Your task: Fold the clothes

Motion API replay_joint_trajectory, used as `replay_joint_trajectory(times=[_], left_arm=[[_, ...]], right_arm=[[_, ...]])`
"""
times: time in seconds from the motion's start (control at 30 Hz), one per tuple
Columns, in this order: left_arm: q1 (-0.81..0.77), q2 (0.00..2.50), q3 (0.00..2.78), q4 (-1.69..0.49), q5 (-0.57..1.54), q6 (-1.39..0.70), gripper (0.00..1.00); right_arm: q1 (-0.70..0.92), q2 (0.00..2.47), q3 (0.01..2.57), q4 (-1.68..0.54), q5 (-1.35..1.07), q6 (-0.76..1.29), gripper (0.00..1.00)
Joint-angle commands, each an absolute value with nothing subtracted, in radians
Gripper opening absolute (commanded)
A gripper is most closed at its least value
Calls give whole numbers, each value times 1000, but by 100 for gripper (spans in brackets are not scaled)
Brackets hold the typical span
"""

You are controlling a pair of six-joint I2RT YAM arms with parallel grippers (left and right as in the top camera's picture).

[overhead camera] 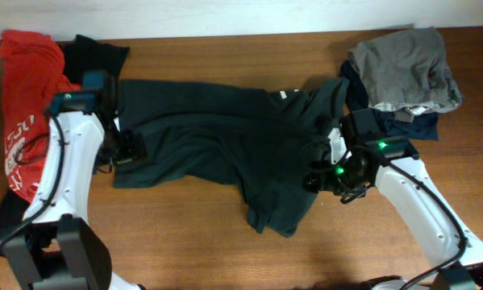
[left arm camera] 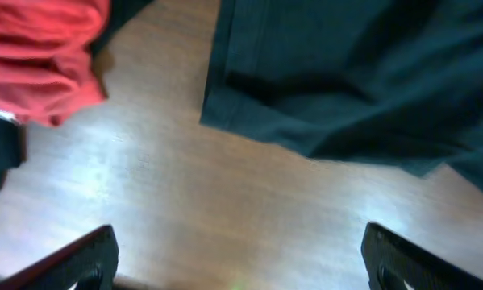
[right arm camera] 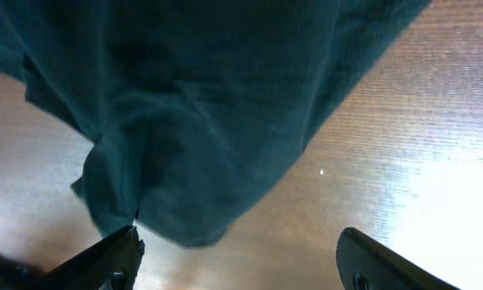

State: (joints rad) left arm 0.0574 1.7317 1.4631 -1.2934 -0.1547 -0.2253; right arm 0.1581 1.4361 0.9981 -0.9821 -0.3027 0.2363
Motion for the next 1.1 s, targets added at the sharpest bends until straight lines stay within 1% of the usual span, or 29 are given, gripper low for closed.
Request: replay_joint_trajectory(times=[0.0,0.17,0.2,0.27,0.37,0.5,0.6,0.63,0.73,0.87,0.9,0.97,1.0,1.07], left_arm=[[57,1708,1356,-1220,-180,-253,94],[57,1711,1261,-1087,-181,-254,89],[57,1714,1250,-1065,-185,-254,84],[57,1726,1231,-1026,-192,-254,80],[57,1760,1209,-994,-191,-254,76],[57,1829,1193,-966,-193,-254,75],[57,1893,1193,-951,-205,-254,68],[57,1908,1193,-950,-207,-254,64],[57,1936,1193,-950,-213,-255,46],[57,1949,1193,-950,-234,-280,27],[57,1949,1193,-950,-233,-282,21],[57,1949,1193,-950,-233,-288,5],[57,1949,1193,-951,-233,-288,1],[57,1948,1196,-955,-233,-288,1]], right_arm=[[163,1449,955,-960,-314,244,82],[163,1472,950,-952,-314,241,82],[163,1473,950,-947,-314,241,82],[163,1473,950,-937,-315,241,82],[163,1473,950,-934,-314,241,82],[163,1473,950,-934,-314,241,82],[163,1473,950,-935,-314,241,82],[163,1473,950,-935,-314,241,82],[163,1473,950,-936,-314,241,82],[163,1473,950,-939,-315,241,82],[163,1473,950,-942,-315,241,82],[163,1473,950,-950,-315,241,82],[164,1473,950,-955,-317,241,82],[164,1473,950,-977,-332,241,82]])
